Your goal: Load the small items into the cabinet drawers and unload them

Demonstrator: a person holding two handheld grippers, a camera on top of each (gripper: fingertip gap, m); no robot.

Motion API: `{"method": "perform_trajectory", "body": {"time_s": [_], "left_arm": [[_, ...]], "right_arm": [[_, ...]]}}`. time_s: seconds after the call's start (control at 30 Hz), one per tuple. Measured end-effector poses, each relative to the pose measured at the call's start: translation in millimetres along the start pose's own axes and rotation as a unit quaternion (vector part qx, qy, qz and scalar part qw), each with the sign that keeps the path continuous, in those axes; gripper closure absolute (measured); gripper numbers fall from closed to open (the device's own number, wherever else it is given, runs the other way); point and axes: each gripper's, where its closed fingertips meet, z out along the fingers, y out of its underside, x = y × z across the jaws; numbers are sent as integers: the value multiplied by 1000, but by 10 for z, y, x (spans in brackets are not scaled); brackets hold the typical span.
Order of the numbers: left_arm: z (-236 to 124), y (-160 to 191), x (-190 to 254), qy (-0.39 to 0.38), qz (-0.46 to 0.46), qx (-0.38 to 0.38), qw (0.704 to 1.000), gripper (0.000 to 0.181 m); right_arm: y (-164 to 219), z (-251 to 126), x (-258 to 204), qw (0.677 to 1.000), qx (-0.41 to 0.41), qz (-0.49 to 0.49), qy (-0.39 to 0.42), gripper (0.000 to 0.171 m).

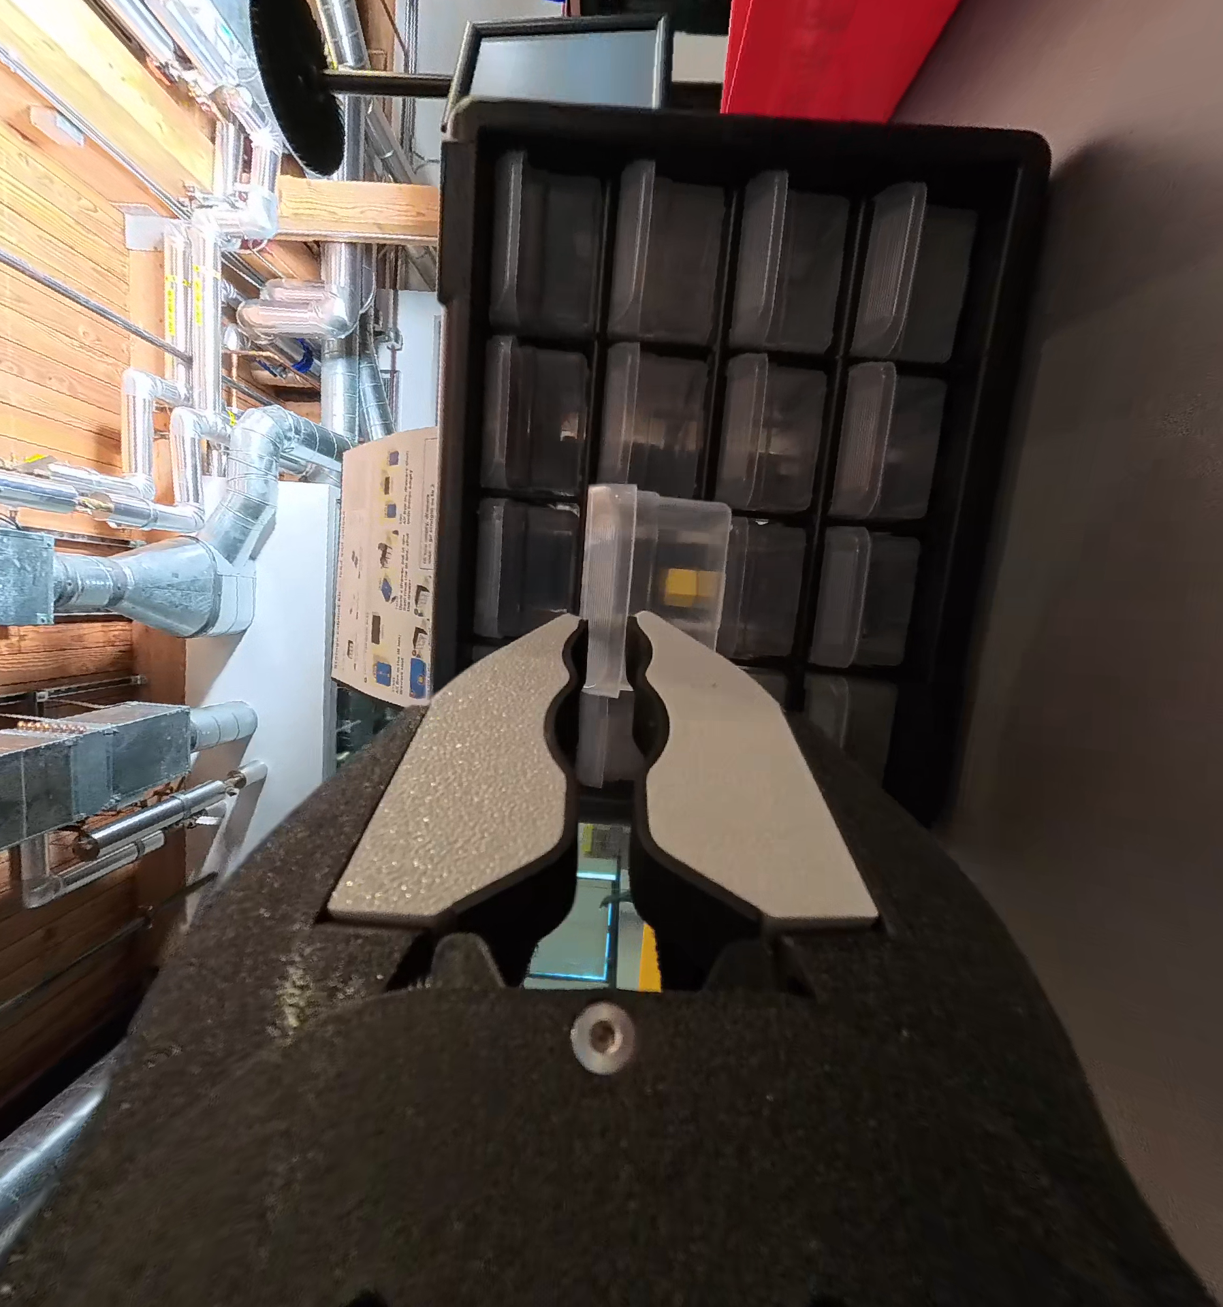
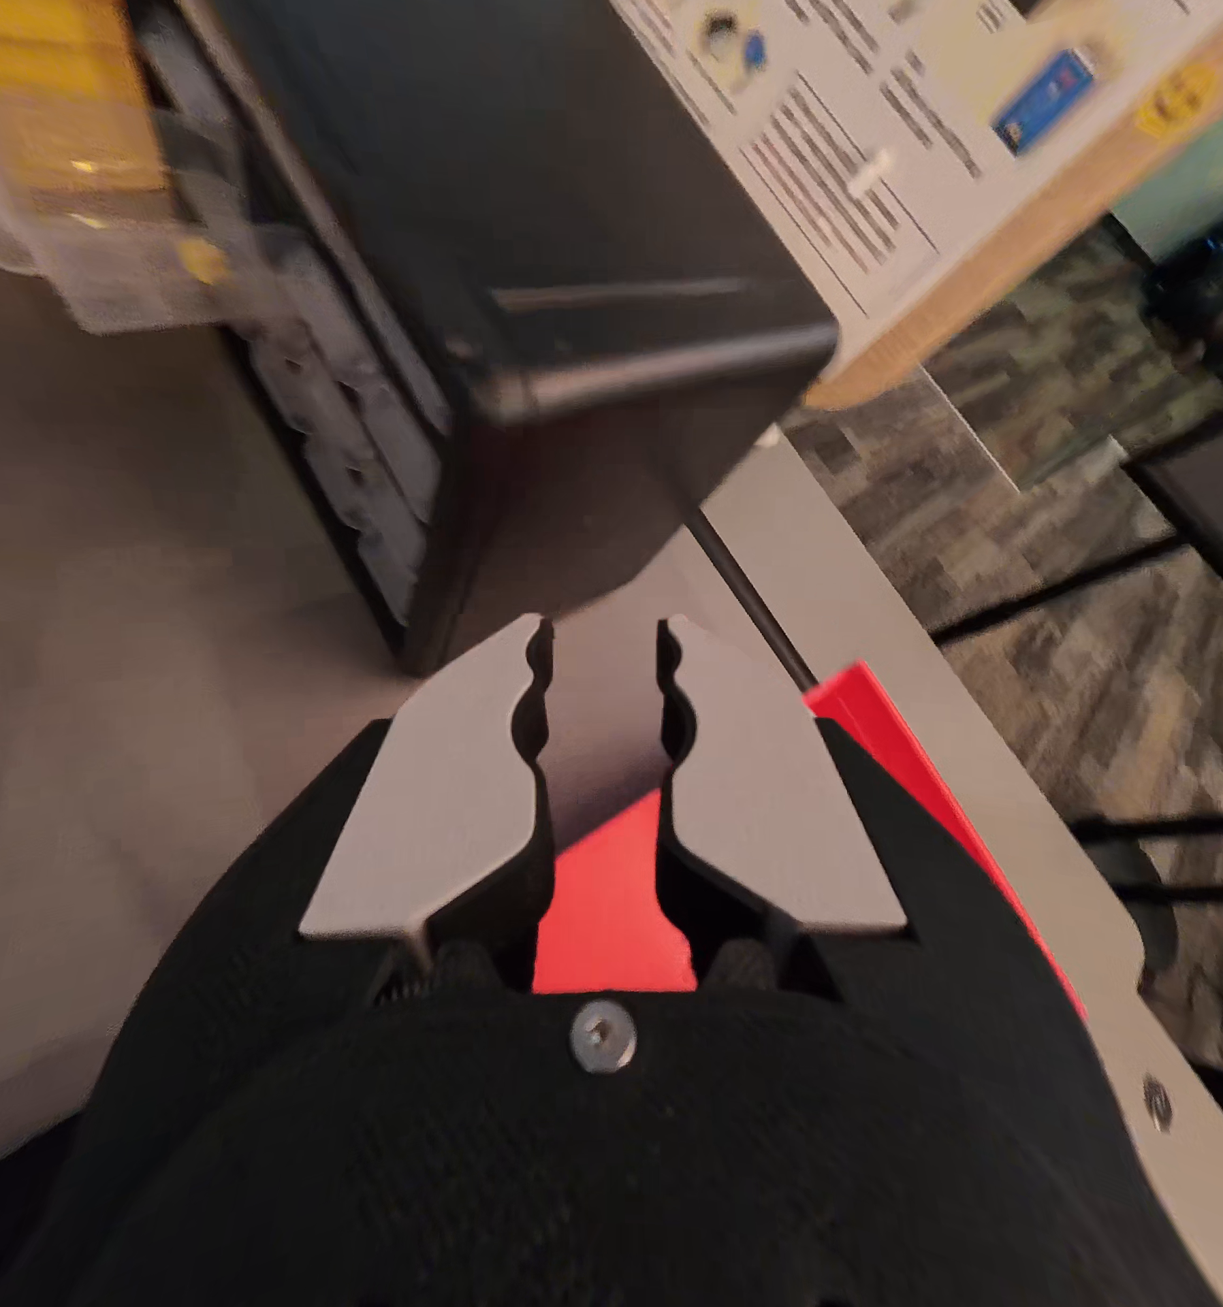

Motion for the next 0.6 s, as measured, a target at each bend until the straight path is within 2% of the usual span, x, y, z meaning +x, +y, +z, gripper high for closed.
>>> {"method": "perform_trajectory", "body": {"time_s": [0.17,0.27,0.47,0.6], "left_arm": [[-49,-53,-18,-4,4,8,1000,172],[-69,-73,-15,-4,1,13,1000,172],[-86,-108,-15,-5,6,19,1000,172],[-110,-118,-7,-2,11,21,1000,172]], "right_arm": [[-646,98,-712,991,73,-46,-105,143],[-933,226,-1164,982,79,-75,-154,145],[-1138,794,-1610,959,-39,-212,-186,144],[-1052,1098,-1697,920,-137,-290,-224,149]]}}
